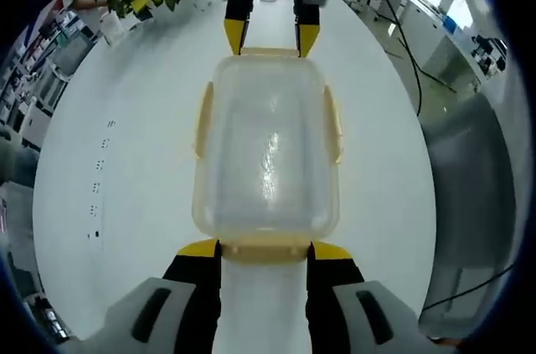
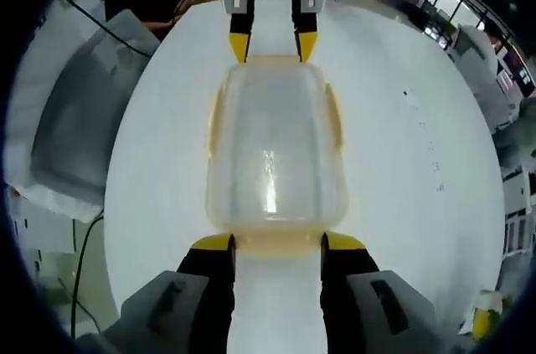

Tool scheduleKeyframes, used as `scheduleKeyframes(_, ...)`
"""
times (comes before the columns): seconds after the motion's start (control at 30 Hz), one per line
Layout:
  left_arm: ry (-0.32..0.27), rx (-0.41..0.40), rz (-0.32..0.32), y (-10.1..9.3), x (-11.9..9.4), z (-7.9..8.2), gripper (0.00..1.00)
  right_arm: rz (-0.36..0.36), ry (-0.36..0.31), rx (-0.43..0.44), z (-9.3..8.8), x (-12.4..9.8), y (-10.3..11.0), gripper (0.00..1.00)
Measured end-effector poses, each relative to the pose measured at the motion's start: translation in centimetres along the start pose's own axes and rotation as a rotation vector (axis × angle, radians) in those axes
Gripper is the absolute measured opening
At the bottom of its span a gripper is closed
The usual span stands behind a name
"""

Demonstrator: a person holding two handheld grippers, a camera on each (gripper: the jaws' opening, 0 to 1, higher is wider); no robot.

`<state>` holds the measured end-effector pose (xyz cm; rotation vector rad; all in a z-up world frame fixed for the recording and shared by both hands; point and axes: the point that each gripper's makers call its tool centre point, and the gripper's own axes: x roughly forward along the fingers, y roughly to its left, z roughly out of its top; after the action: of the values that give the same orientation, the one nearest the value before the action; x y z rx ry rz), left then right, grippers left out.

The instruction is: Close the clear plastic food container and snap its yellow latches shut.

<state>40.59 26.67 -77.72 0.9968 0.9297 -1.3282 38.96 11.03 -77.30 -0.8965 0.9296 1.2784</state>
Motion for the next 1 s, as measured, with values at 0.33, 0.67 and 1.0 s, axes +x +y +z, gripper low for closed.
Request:
scheduleKeyframes(0.33, 0.015, 0.006, -0.019, -0.1, 0.9, 0.8, 0.33, 0.008, 0.030, 0.015, -1.4, 0.6, 0.1, 0.36)
scheduleKeyframes(0.67, 0.033, 0.005, -0.028, -0.1, 1.5, 0.4, 0.33, 0.016, 0.046, 0.018, -1.6, 1.1, 0.1, 0.37)
scheduleKeyframes(1.0, 0.028, -0.002, -0.022, -0.1, 1.8, 0.2, 0.34, 0.023, 0.071, 0.022, -1.9, 1.6, 0.0, 0.37)
